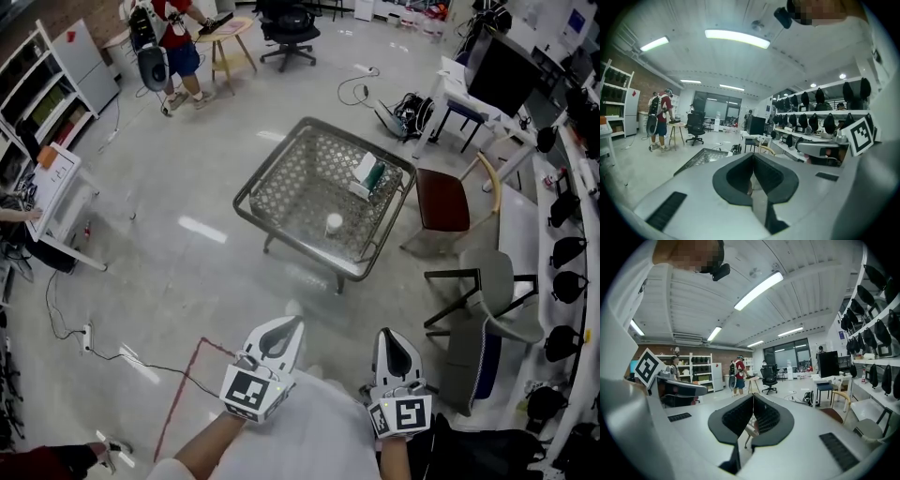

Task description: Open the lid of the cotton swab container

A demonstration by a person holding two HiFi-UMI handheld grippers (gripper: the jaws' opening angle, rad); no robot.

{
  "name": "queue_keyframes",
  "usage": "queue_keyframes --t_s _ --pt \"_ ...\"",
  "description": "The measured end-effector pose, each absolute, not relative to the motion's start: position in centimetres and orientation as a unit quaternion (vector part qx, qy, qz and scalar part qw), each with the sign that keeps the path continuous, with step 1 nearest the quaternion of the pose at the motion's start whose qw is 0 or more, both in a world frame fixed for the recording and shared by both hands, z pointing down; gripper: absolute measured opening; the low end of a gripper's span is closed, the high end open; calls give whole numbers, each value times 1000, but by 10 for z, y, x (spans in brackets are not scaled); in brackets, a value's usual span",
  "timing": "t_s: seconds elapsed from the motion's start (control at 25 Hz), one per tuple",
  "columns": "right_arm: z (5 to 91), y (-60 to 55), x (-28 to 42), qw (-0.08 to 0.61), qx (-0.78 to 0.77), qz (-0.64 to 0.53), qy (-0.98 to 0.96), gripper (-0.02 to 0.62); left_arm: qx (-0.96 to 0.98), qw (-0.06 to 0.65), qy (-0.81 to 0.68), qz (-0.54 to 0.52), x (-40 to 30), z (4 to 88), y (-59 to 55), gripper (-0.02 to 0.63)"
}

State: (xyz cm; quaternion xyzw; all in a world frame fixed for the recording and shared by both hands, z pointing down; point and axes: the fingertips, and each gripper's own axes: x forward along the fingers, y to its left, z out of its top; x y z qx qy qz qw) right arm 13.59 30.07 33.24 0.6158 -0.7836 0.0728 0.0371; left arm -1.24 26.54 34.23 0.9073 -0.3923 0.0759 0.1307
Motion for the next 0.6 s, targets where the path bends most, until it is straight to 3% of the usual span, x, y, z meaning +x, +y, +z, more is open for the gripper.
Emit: queue_keyframes --t_s 0.6 --pt "319 104 154 44 649 60 -757 0 924 123 -354 74 0 338 59 5"
